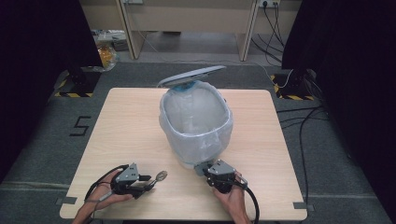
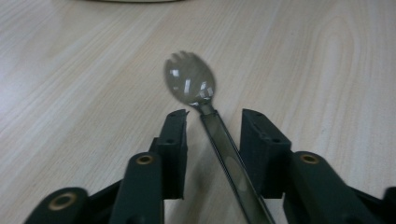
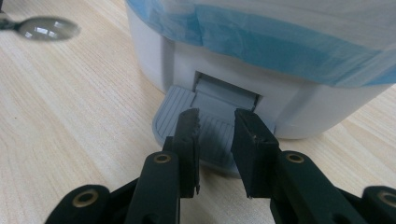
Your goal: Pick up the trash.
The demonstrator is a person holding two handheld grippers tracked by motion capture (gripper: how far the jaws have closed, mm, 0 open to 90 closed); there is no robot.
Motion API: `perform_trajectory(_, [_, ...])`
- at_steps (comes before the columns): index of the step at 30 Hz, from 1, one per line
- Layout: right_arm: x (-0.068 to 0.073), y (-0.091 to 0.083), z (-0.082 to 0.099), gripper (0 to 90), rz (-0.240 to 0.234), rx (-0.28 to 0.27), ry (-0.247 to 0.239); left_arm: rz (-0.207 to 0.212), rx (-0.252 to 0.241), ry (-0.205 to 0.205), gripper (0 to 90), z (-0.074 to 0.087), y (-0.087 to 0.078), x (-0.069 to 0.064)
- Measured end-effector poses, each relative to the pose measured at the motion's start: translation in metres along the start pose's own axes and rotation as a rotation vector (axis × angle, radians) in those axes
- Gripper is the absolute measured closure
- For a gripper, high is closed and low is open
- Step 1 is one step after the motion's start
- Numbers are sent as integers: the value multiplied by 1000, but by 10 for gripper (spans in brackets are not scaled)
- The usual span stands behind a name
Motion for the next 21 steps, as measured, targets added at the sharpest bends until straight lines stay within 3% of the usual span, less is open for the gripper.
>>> perform_trajectory(4, [0, 0, 0, 709, 0, 0, -1, 11, -8, 6, 586, 0, 1, -2])
perform_trajectory(5, [0, 0, 0, 709, 1, 0, 1, 5, -10, -2, 531, -1, 2, -2])
perform_trajectory(8, [0, 0, 0, 709, 4, 2, -2, -22, -21, -48, 525, -5, 5, 0])
perform_trajectory(18, [0, 0, 0, 709, 3, 0, -1, -125, -22, -127, 730, -7, 9, 3])
perform_trajectory(21, [0, 0, 0, 709, 4, 1, -2, -128, -18, -132, 760, -7, 9, 2])
Point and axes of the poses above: each handheld gripper's, and its own axes: y roughly forward along the jaws, z roughly out of its underside, x roughly to its left, the point moved 9 cm from there along y, roughly forward along the jaws, and after that the axes turned 9 degrees about -z, right-handed, at the moved point
